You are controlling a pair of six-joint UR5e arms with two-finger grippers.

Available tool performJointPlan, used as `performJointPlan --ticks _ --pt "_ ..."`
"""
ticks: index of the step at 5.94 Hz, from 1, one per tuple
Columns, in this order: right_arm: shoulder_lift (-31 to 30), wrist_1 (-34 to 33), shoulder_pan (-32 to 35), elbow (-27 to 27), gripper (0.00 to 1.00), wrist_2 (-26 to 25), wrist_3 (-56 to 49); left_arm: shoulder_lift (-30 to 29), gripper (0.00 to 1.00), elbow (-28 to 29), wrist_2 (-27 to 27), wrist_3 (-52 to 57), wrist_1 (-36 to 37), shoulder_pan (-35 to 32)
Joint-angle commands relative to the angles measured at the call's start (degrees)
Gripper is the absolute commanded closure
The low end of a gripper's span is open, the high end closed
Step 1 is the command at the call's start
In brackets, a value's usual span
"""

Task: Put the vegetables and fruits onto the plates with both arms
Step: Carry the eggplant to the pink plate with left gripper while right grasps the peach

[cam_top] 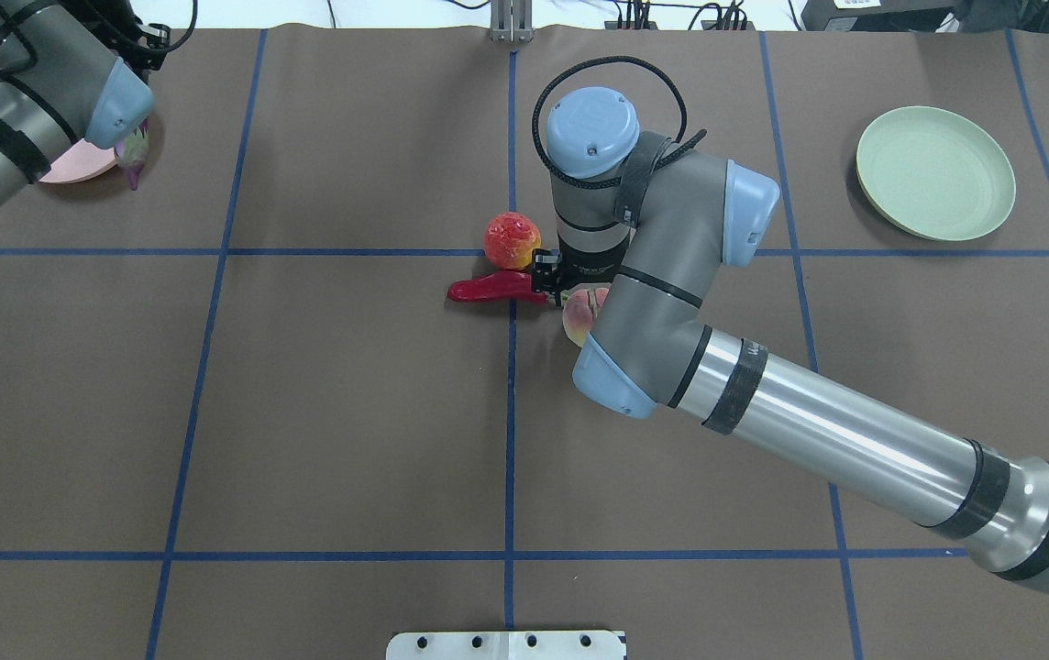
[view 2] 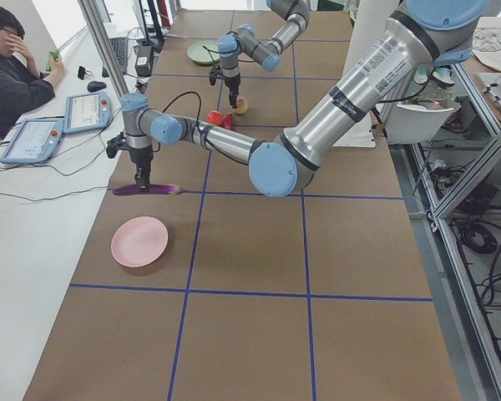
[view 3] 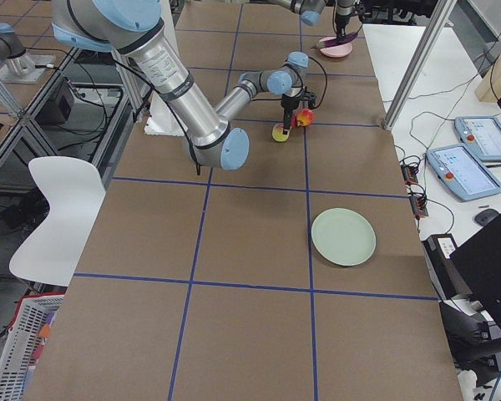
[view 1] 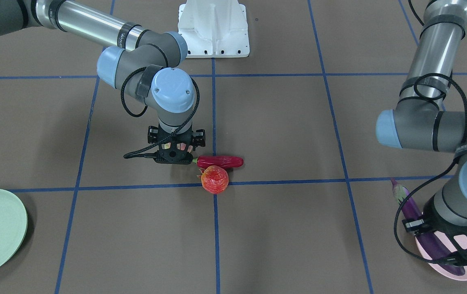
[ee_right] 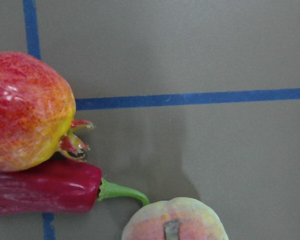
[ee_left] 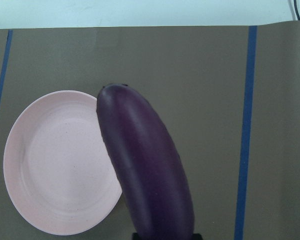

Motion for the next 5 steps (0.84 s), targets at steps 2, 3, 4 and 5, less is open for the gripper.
performJointPlan --ticks 2,3,4,5 --pt "-0.06 0.32 -1.27 -2.03 0.00 -0.90 -0.84 -0.06 1.00 0.63 0.07 0.20 -0.32 -0.71" --pt "-0.24 0.24 -1.27 -2.03 0.06 -0.29 -0.85 -0.06 1.00 0.71 0.07 0.20 -0.32 -0.80" --pt "-0.33 -0.11 -1.27 -1.34 0.87 0.15 -0.50 -0.06 1.00 1.59 0.15 1.68 -0.32 -0.98" --pt "-0.16 -0.29 -0.93 0.58 1.00 0.33 0.46 -0.06 1.00 4.73 3.37 4.83 -0.50 -1.42"
